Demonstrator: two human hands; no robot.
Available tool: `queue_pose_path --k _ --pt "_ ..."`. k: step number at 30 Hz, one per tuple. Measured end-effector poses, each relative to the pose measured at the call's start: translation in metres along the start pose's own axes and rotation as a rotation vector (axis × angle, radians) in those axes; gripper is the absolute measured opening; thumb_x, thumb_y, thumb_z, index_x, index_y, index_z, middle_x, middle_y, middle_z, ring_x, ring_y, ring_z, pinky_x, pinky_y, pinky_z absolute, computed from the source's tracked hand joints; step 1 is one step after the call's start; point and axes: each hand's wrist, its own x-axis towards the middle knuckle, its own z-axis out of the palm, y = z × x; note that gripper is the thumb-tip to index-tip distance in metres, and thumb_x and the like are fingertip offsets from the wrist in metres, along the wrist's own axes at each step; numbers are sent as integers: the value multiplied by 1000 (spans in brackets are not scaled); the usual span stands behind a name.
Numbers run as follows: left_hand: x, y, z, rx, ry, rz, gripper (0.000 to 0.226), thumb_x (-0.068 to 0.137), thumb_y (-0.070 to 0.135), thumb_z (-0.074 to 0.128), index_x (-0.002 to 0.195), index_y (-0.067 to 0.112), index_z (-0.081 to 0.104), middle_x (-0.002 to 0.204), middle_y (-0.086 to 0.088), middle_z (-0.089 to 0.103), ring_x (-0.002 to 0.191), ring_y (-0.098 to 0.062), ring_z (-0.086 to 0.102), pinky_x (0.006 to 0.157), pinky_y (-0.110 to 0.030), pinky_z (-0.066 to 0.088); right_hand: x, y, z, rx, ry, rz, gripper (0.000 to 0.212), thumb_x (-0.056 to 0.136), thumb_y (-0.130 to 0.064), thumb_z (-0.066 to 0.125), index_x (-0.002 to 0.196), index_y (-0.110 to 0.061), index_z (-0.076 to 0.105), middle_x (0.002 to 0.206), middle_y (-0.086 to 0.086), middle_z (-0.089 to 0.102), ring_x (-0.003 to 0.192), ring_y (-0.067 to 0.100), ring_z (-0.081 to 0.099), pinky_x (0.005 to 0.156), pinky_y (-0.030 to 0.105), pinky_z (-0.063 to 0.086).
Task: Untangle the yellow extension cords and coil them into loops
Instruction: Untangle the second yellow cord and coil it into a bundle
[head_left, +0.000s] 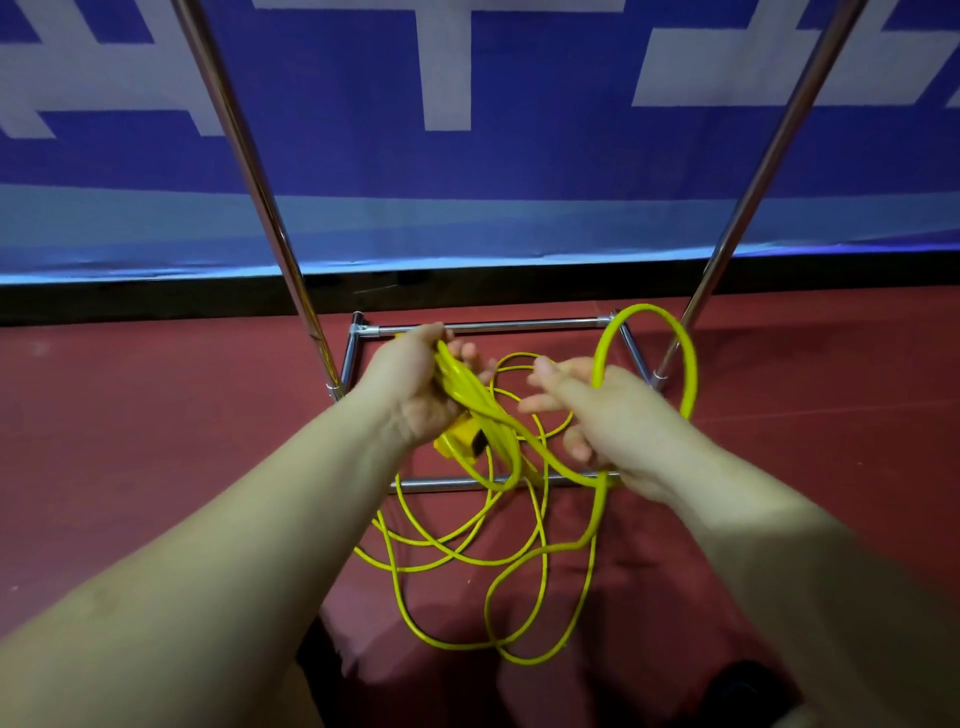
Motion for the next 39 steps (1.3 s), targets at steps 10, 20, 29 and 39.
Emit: queue_pose_path --k 10,20,29,39 --pt "-5 25 -17 295 -164 -26 28 98 20 35 72 16 43 44 7 34 31 -3 30 35 -11 25 6 -13 -45 396 118 131 24 95 -19 42 83 -9 61 62 0 42 47 8 37 41 16 31" --pt "-21 18 -12 538 -303 -66 18 93 19 43 75 16 44 44 8 33 33 -2 28 34 -13 23 -1 -11 -34 -41 -35 86 19 97 -22 47 85 -8 53 65 8 55 39 6 58 42 18 50" --pt "-36 -3 -1 859 -421 23 20 97 17 43 84 7 55 72 -5 72 47 -6 49 39 -15 38 12 -11 -31 766 84 337 19 96 -13 48 78 -9 54 60 8 65 42 14 64 41 22 53" --pt "-33 -10 -2 778 -440 -61 22 95 21 43 82 6 52 52 -1 51 60 -18 63 61 -33 57 23 -8 -36 778 38 303 25 97 -24 45 82 -5 52 60 9 68 51 16 67 45 25 55"
